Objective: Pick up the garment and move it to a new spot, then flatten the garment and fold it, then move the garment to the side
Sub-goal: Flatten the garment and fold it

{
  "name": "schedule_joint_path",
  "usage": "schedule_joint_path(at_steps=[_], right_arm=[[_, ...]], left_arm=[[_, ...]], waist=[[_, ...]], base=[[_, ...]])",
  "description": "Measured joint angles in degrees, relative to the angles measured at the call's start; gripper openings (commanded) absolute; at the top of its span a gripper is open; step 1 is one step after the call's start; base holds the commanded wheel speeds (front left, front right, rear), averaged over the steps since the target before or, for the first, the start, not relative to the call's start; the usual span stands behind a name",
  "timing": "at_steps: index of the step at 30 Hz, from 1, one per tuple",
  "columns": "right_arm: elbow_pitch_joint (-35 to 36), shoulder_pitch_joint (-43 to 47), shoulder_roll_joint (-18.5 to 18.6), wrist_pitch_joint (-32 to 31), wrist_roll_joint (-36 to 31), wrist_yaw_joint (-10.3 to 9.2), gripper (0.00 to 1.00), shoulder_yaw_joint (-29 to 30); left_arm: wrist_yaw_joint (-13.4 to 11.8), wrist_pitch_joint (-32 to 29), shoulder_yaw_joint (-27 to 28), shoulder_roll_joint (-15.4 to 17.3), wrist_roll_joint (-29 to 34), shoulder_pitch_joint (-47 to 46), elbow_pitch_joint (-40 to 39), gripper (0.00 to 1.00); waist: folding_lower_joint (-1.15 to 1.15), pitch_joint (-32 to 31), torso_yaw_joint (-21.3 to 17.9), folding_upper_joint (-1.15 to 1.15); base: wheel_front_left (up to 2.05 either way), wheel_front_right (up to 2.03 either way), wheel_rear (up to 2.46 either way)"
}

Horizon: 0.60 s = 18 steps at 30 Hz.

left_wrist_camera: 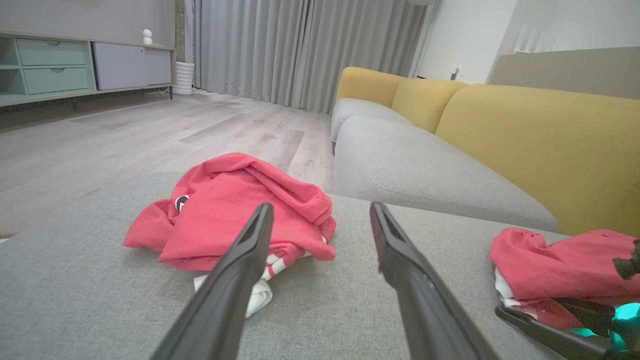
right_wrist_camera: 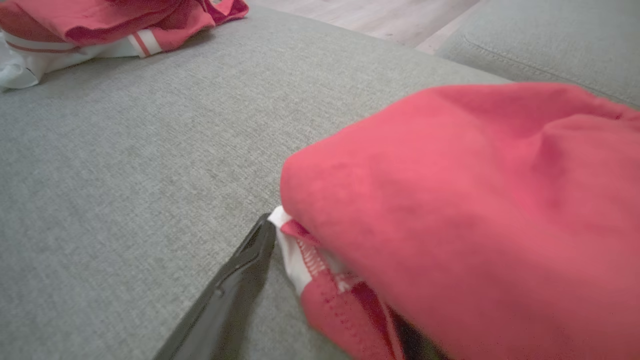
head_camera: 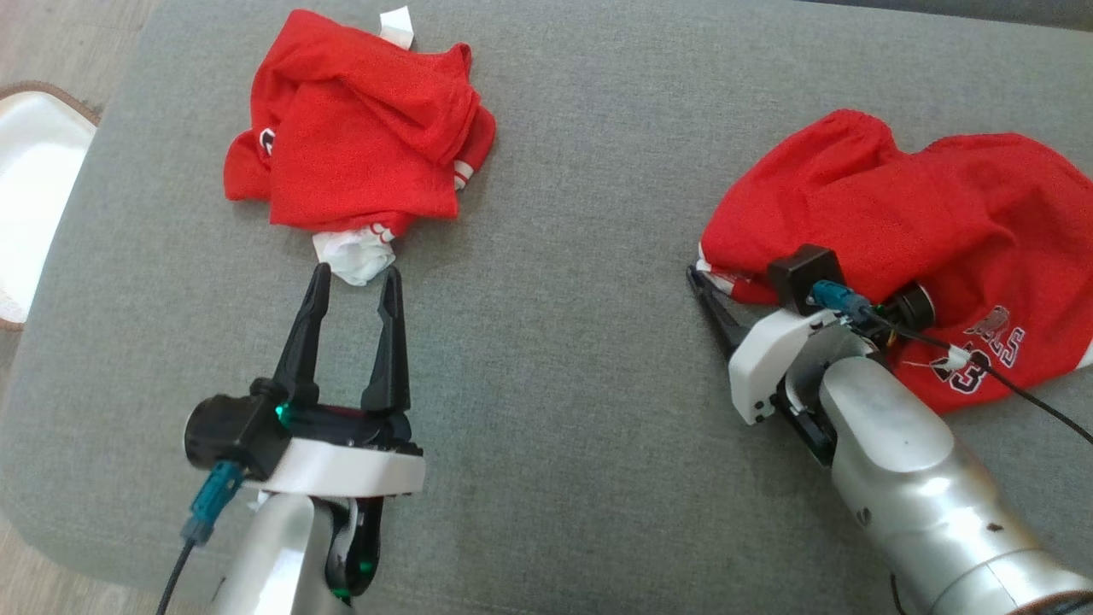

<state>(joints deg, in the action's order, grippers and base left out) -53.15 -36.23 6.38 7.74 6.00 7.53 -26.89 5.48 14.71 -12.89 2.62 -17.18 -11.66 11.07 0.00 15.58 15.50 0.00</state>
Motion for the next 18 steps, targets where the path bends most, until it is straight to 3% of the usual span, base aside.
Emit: schedule_joint_path(at_steps=[1, 11, 18], right_arm=[[-0.7, -0.5, -0.1, -0.2, 0.9, 0.0, 0.0, -0.6], [-3.1, -1.7, -0.6, 4.3, 6.8, 0.0, 0.0, -6.3], [6.1, -2.8, -1.8, 6.2, 13.1, 0.0, 0.0, -10.8]], left_arm=[[0.0, 0.0, 0.0, 0.0, -0.1, 0.0, 0.0, 1.0], [-0.5, 0.0, 0.1, 0.0, -0.6, 0.0, 0.0, 1.0], [-0.9, 0.0, 0.6, 0.0, -0.6, 0.5, -0.1, 1.0]], waist=[[0.0, 0.0, 0.1, 0.0], [0.01, -1.6, -1.0, 0.0], [0.0, -4.3, -2.4, 0.0]], base=[[0.0, 0.0, 0.0], [0.0, 0.0, 0.0], [0.0, 0.0, 0.0]])
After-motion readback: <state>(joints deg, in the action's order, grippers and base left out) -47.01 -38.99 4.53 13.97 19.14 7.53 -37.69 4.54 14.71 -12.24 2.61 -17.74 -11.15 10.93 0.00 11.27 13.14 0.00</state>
